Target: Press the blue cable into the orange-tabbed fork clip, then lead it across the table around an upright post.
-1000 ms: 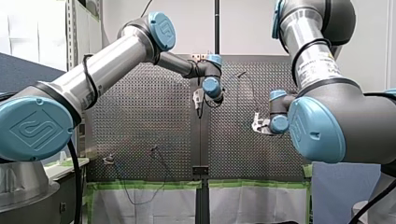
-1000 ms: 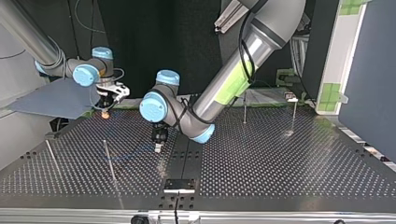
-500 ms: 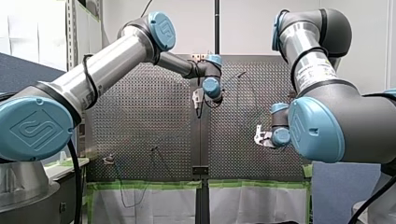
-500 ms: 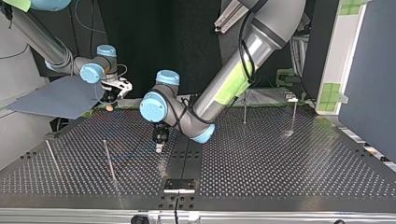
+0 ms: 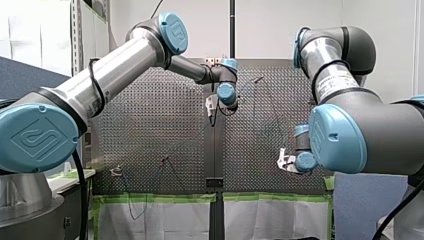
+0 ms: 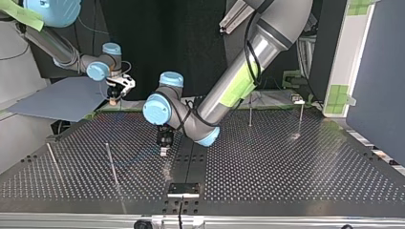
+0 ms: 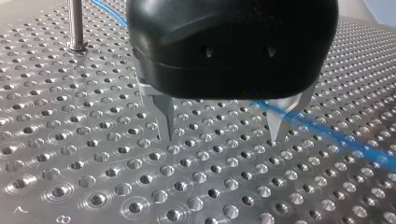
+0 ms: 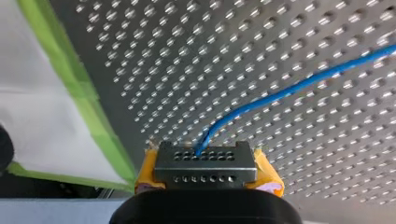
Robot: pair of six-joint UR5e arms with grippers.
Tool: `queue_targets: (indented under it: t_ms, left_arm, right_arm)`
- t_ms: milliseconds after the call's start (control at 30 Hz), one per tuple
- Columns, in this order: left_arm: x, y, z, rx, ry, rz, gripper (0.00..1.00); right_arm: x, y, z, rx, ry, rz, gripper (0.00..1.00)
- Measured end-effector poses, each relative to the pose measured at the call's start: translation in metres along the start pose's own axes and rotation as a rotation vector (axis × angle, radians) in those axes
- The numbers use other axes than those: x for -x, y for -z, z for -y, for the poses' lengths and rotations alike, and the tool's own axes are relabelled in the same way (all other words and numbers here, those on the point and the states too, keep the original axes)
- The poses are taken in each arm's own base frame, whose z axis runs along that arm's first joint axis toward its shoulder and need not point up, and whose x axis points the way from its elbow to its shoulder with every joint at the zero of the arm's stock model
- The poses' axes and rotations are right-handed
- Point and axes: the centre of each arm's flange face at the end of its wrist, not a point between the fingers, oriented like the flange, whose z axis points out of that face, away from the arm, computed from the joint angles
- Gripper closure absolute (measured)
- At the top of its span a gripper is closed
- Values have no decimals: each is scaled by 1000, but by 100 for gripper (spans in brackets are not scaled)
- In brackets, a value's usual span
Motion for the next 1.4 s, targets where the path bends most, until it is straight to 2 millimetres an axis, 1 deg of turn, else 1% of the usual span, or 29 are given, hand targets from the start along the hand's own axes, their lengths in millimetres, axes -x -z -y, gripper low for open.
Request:
queue_targets:
  t_ms: [167,467,700,833,933,1133,1400]
  left_arm:
    - [0,0,0,0,0,0,0]
    - [0,0,0,0,0,0,0]
    - [0,0,0,-1,-1,0,0]
    - [0,0,0,-1,-1,0,0]
    - [0,1,1,-2,-1,-1,0]
    - [-1,1,2,-3,-1,-3,0]
    - [-4,6,3,-3,21,-37,0]
  right_arm:
    - [19,-4,-11,18,-10,9,100]
    - [38,-11,-29,44,-25,10,100]
    - [61,-13,-41,59,-33,23,100]
    - [69,-15,-45,63,-42,22,100]
    - [72,-16,-48,65,-48,17,100]
    - [71,-18,-52,65,-55,6,100]
    - [70,-20,-52,45,-61,-1,100]
